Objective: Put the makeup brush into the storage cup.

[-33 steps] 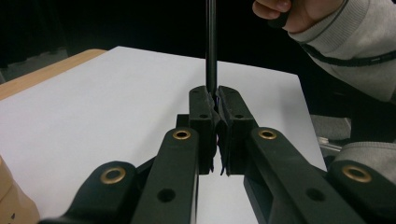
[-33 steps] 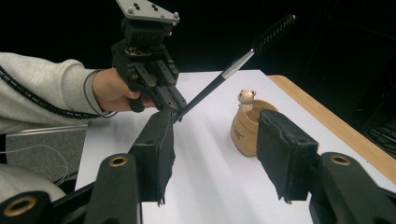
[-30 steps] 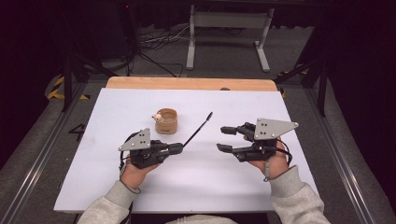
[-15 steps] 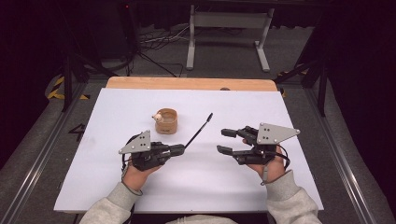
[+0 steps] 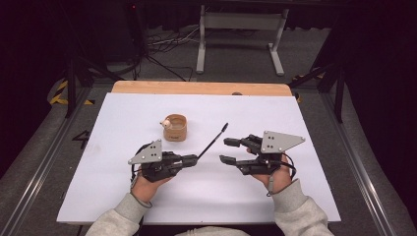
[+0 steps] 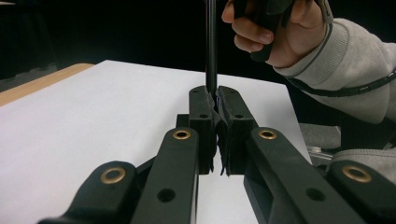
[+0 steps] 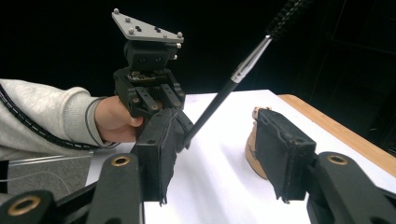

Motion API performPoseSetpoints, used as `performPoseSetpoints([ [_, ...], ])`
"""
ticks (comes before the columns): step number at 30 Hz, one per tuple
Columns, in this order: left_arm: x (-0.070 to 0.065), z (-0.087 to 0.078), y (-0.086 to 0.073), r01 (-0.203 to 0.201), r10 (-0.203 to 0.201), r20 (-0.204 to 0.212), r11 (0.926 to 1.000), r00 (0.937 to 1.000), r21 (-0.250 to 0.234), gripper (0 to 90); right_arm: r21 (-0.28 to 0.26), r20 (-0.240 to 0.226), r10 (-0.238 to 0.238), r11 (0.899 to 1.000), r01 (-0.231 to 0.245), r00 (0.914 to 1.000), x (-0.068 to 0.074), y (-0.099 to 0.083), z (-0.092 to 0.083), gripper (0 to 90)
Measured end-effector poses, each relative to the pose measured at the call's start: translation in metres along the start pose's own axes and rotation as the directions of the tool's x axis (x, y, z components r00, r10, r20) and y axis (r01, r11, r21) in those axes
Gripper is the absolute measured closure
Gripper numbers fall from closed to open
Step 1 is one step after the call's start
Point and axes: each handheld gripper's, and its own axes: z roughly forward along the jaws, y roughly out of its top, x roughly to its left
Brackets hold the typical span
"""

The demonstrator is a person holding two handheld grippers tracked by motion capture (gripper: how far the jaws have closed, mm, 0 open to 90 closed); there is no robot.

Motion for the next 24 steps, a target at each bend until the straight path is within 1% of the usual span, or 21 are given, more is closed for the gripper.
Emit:
performPoseSetpoints([
  [3, 0.000, 0.000, 0.000, 0.000, 0.000, 0.005, 1.0000, 1.0000, -0.002, 85.5, -0.011, -0.015, 0.013, 1.000, -0.013, 0.9998, 0.001, -0.001, 0.006, 49.2],
  [10, -0.002, 0.002, -0.001, -0.001, 0.001, 0.012, 1.0000, 0.9999, -0.002, 85.4, -0.009, -0.023, 0.013, 1.000, -0.013, 0.9996, 0.004, -0.004, 0.018, 52.1],
  [15, -0.003, 0.005, -0.001, -0.002, 0.002, 0.019, 1.0000, 0.9998, 0.003, 85.4, -0.025, -0.020, 0.026, 0.999, -0.027, 0.9995, 0.002, -0.004, 0.019, 56.2],
  [20, -0.004, 0.007, -0.002, -0.009, 0.009, 0.027, 0.9999, 0.9996, 0.006, 85.4, -0.037, -0.042, 0.064, 0.997, -0.066, 0.9970, 0.000, -0.007, 0.021, 59.5],
  [22, -0.005, 0.008, -0.002, -0.013, 0.013, 0.029, 0.9999, 0.9995, 0.001, 85.4, -0.035, -0.042, 0.063, 0.997, -0.064, 0.9971, 0.000, -0.007, 0.022, 60.0],
  [24, -0.005, 0.008, -0.002, -0.017, 0.017, 0.030, 0.9998, 0.9994, 0.005, 85.4, -0.023, -0.046, 0.062, 0.998, -0.063, 0.9970, 0.001, -0.009, 0.024, 61.5],
])
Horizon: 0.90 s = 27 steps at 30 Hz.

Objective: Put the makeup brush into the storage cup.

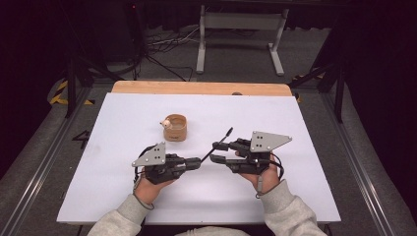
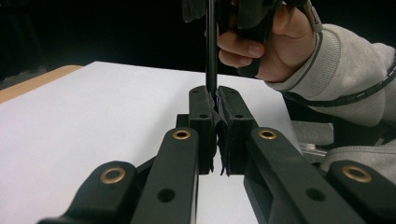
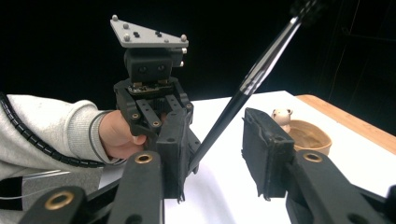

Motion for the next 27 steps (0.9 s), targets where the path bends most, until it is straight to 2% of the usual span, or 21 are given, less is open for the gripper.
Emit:
performPoseSetpoints([
  [14, -0.0004, 0.0026, -0.0020, 0.005, -0.005, 0.008, 1.0000, 1.0000, 0.005, 85.4, 0.022, -0.027, 0.004, 1.000, -0.003, 0.9996, 0.0011, -0.0054, 0.0078, 72.9],
  [18, -0.0017, 0.0045, -0.0024, -0.003, 0.003, 0.010, 0.9999, 0.9999, 0.013, 85.4, 0.022, -0.029, 0.010, 1.000, -0.010, 0.9995, 0.0004, -0.0063, 0.0077, 79.6],
  [27, -0.0032, 0.0061, -0.0026, -0.026, 0.026, 0.003, 0.9991, 0.9997, 0.032, 85.3, 0.020, -0.060, 0.031, 0.999, -0.030, 0.9977, -0.0007, -0.0077, 0.0084, 83.0],
])
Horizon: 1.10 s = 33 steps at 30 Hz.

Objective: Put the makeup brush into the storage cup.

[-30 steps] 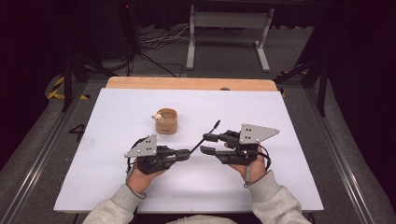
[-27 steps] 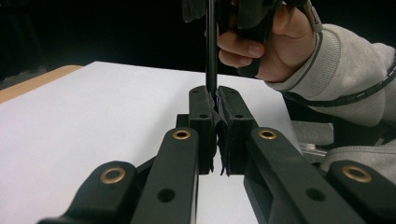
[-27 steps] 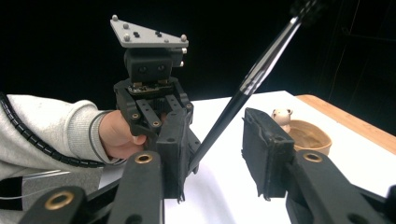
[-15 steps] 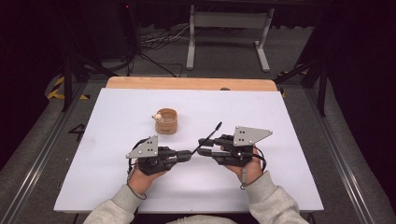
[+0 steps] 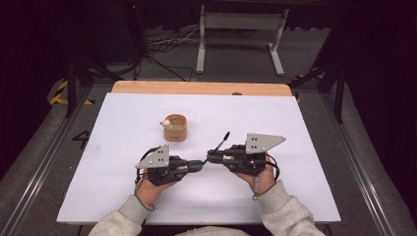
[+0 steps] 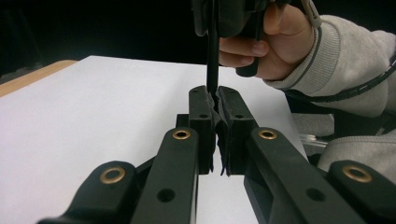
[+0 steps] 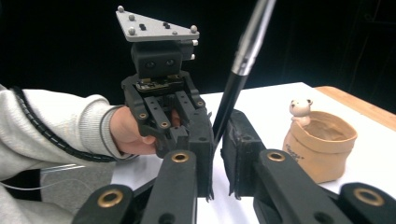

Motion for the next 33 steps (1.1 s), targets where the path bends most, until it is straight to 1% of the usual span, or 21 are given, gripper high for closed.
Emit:
performPoseSetpoints([
  [3, -0.002, 0.000, 0.001, -0.020, 0.020, -0.013, 0.9998, 0.9997, 0.007, 85.1, 0.002, -0.013, 0.014, 1.000, -0.014, 0.9998, 0.000, 0.000, 0.000, 84.9],
  [5, -0.002, 0.000, 0.001, -0.029, 0.029, -0.014, 0.9995, 0.9995, 0.009, 84.8, 0.001, -0.023, 0.024, 1.000, -0.024, 0.9994, 0.000, 0.000, 0.000, 85.5],
  [7, -0.002, -0.001, 0.002, -0.028, 0.028, -0.016, 0.9996, 0.9995, 0.008, 84.1, 0.003, -0.025, 0.021, 1.000, -0.021, 0.9994, 0.000, 0.001, 0.000, 85.6],
  [9, -0.002, -0.001, 0.002, -0.017, 0.017, -0.009, 0.9998, 0.9998, 0.009, 82.9, 0.007, -0.025, 0.016, 1.000, -0.016, 0.9996, 0.001, 0.002, 0.000, 85.7],
  [10, -0.002, -0.001, 0.002, -0.017, 0.017, -0.009, 0.9998, 0.9998, 0.009, 78.8, 0.007, -0.025, 0.016, 1.000, -0.016, 0.9996, 0.001, 0.002, 0.000, 85.7],
  [11, -0.001, -0.001, 0.003, -0.010, 0.010, -0.003, 0.9999, 1.0000, 0.011, 78.8, 0.014, -0.020, 0.011, 1.000, -0.011, 0.9997, 0.002, 0.003, 0.000, 85.8],
  [12, 0.000, -0.002, 0.004, -0.004, 0.004, -0.002, 0.9998, 1.0000, 0.017, 75.1, 0.022, -0.017, 0.008, 1.000, -0.008, 0.9998, 0.002, 0.003, 0.000, 85.8],
  [14, 0.000, -0.003, 0.005, -0.002, 0.002, -0.008, 0.9998, 1.0000, 0.018, 66.2, 0.038, -0.009, 0.006, 0.999, -0.005, 0.9999, 0.003, 0.003, 0.001, 85.7],
  [15, 0.001, -0.004, 0.006, -0.004, 0.004, -0.011, 0.9996, 0.9999, 0.026, 62.1, 0.047, -0.003, 0.004, 0.999, -0.004, 1.0000, 0.003, 0.003, 0.002, 85.8],
  [17, 0.001, -0.006, 0.008, 0.008, -0.006, -0.027, 0.9992, 0.9996, 0.038, 55.4, 0.067, 0.010, 0.000, 0.998, 0.000, 1.0000, 0.003, 0.002, 0.003, 85.8],
  [18, 0.001, -0.008, 0.010, 0.014, -0.013, -0.035, 0.9992, 0.9993, 0.038, 53.7, 0.077, 0.016, -0.004, 0.997, 0.003, 0.9999, 0.003, 0.002, 0.004, 85.8],
  [20, 0.003, -0.010, 0.013, 0.022, -0.021, -0.036, 0.9990, 0.9991, 0.039, 49.4, 0.100, 0.030, -0.011, 0.995, 0.008, 0.9995, 0.003, 0.001, 0.005, 85.8],
  [22, 0.003, -0.013, 0.017, 0.036, -0.035, -0.036, 0.9989, 0.9988, 0.032, 46.9, 0.118, 0.040, -0.016, 0.993, 0.012, 0.9991, 0.003, 0.000, 0.006, 85.8],
  [24, 0.003, -0.015, 0.020, 0.030, -0.029, -0.044, 0.9989, 0.9986, 0.037, 44.3, 0.135, 0.047, -0.018, 0.991, 0.011, 0.9987, 0.003, -0.001, 0.008, 85.7],
  [26, 0.002, -0.016, 0.022, 0.035, -0.033, -0.055, 0.9983, 0.9979, 0.046, 42.5, 0.148, 0.052, -0.019, 0.989, 0.011, 0.9985, 0.004, -0.002, 0.009, 85.8],
  [30, 0.001, -0.015, 0.028, 0.035, -0.031, -0.070, 0.9974, 0.9971, 0.062, 41.6, 0.168, 0.059, -0.020, 0.986, 0.010, 0.9981, 0.004, -0.003, 0.011, 85.8],
  [33, -0.001, -0.015, 0.033, 0.049, -0.043, -0.072, 0.9958, 0.9964, 0.078, 41.2, 0.184, 0.059, -0.022, 0.983, 0.011, 0.9980, 0.005, -0.004, 0.013, 85.8],
])
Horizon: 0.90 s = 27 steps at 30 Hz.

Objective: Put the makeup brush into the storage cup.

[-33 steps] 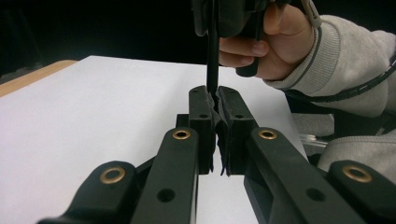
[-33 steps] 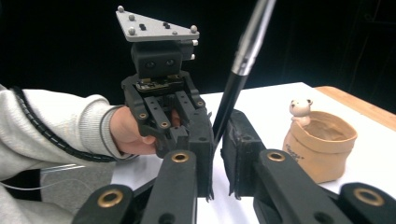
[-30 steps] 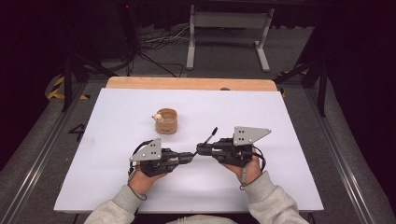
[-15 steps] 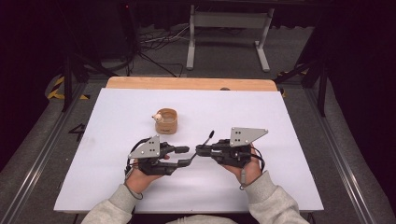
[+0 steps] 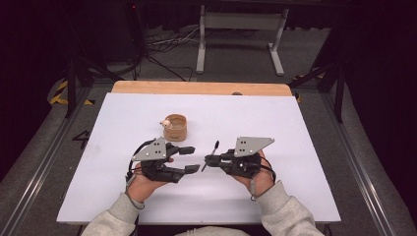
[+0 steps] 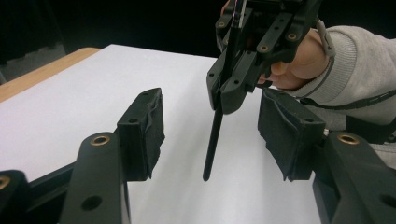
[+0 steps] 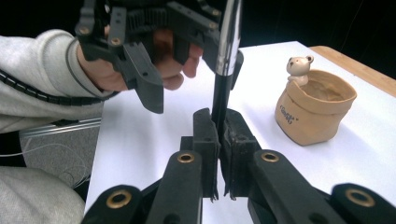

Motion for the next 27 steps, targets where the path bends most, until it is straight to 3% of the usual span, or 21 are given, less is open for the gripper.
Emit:
performPoseSetpoints([
  [6, -0.004, 0.002, 0.006, 0.004, -0.005, 0.016, 0.9999, 0.9999, 0.015, 40.4, 0.023, 0.001, -0.002, 1.000, 0.002, 1.0000, 0.001, 0.000, 0.003, 85.8],
  [17, -0.007, 0.004, 0.014, 0.031, -0.031, -0.001, 0.9989, 0.9995, 0.035, 40.8, 0.085, -0.005, -0.012, 0.996, 0.013, 0.9999, 0.005, -0.003, 0.014, 85.8],
  [27, -0.011, 0.007, 0.020, 0.036, -0.035, -0.018, 0.9988, 0.9992, 0.033, 48.3, 0.106, -0.006, -0.018, 0.994, 0.018, 0.9998, 0.007, -0.004, 0.018, 85.8],
])
